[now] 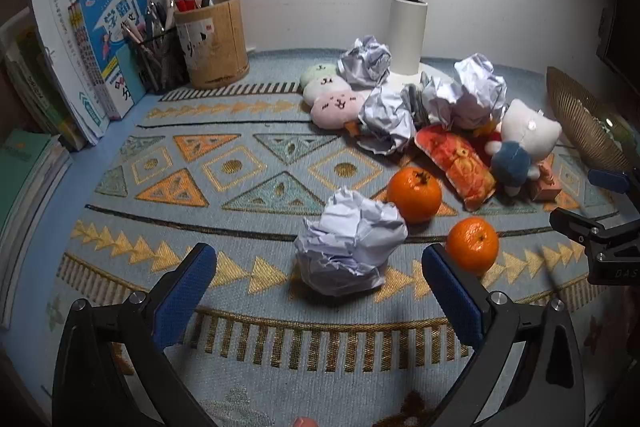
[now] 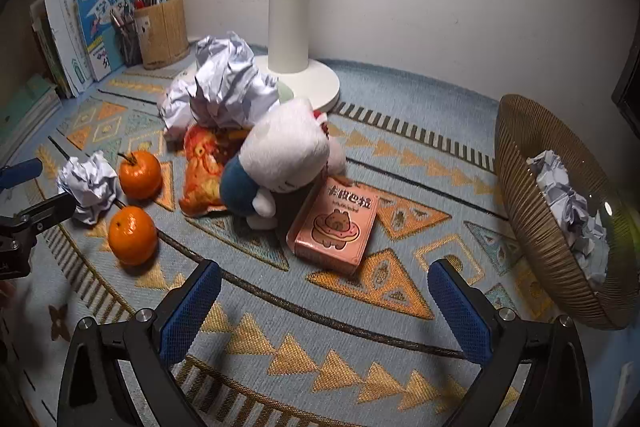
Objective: Organize objects
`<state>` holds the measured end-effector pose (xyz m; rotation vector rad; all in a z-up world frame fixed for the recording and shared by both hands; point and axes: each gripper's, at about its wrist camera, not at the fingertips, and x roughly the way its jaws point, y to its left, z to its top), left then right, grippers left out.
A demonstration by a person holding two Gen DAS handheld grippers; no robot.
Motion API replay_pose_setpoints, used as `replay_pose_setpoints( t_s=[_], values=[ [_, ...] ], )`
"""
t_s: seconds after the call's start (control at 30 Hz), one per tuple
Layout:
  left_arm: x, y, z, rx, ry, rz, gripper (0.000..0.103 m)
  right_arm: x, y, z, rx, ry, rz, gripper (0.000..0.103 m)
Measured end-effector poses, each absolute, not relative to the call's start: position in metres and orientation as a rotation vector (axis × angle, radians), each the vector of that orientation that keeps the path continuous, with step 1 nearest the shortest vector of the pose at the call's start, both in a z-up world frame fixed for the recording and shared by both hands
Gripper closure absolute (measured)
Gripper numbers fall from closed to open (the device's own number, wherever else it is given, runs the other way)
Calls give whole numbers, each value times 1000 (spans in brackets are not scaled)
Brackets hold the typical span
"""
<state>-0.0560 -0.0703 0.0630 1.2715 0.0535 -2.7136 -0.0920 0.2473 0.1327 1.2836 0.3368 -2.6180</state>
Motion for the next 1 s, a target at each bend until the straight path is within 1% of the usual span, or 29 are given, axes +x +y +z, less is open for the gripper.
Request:
replay_pose_setpoints(
  t_s=[0.07,0.17,0.23,0.33,1.0],
  values=[
    [-58,-73,47,1319,48,-2680,0,-101,251,120,1347,311,-2622,0],
    [-64,-71,33,1348,46,-2658,0,-115,260,111,1373,211,-2620,0],
    [-68,-72,32,1345,69,-2668,0,-122,266,108,1367,147,-2617,0],
    [-74,-77,31,1347,118,-2660,0,-130,275,107,1348,118,-2662,0],
    [-75,-81,31,1345,136,-2653,0,-132,281,107,1350,110,-2672,0]
  ],
)
